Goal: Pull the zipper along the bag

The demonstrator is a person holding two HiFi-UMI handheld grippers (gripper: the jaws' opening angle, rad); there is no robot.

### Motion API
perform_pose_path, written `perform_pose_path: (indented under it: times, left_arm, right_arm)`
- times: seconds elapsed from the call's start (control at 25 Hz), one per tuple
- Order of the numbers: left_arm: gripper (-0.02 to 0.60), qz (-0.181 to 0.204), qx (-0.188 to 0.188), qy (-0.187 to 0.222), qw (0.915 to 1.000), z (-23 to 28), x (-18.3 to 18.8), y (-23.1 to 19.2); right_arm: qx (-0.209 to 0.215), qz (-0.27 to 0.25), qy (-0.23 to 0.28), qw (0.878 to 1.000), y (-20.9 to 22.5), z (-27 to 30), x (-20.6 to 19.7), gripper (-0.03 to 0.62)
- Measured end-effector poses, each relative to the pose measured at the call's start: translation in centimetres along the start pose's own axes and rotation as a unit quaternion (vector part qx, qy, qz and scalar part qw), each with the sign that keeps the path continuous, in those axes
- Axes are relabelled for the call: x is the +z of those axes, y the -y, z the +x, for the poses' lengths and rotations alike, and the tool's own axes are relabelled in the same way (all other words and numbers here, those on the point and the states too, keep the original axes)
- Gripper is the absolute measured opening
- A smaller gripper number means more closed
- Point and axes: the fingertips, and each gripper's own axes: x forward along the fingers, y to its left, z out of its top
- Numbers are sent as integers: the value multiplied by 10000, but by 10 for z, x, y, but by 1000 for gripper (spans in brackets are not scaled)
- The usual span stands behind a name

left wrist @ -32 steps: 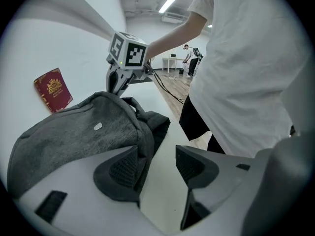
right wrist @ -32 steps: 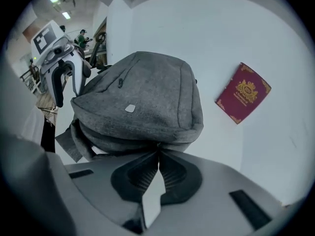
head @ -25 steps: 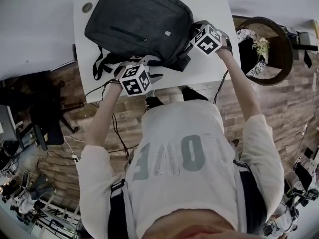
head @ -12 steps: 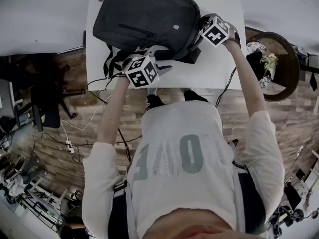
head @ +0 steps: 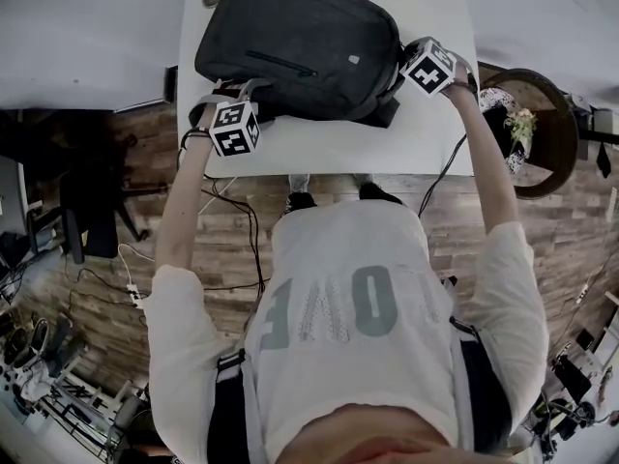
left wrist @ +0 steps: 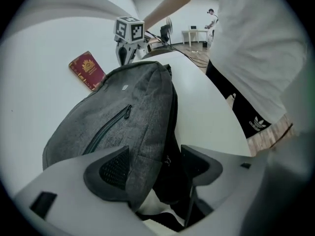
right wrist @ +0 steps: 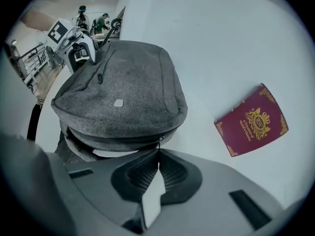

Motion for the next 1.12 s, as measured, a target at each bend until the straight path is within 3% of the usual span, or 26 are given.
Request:
perform_pose_path:
  times: [0.12, 0.24, 0.4, 0.6, 0.96, 1.12]
  left_arm:
    - [308, -420, 6, 386, 9984, 2, 3, -4]
    - [308, -532, -21, 543, 9971, 4, 3, -4]
    - [308, -603, -75, 609, 9963, 5, 3, -4]
    - [313, -567, -114, 625, 9964, 7, 3, -5]
    - [321, -543, -147, 635, 9964, 8, 2, -1]
    - [322, -550, -152, 661, 9962, 8, 2, 0]
  right_arm:
    - [58, 91, -107, 9999, 2, -1, 0, 31]
    - [247, 229, -327, 9989, -2, 1, -6, 31]
    - [1224, 751, -493, 9884, -34, 1, -15, 31]
    - [897, 210, -587, 9940, -27, -10, -19, 31]
    - [1749, 785, -295, 9810, -81, -37, -19, 31]
    - [1917, 958, -137, 9767, -102, -45, -14, 31]
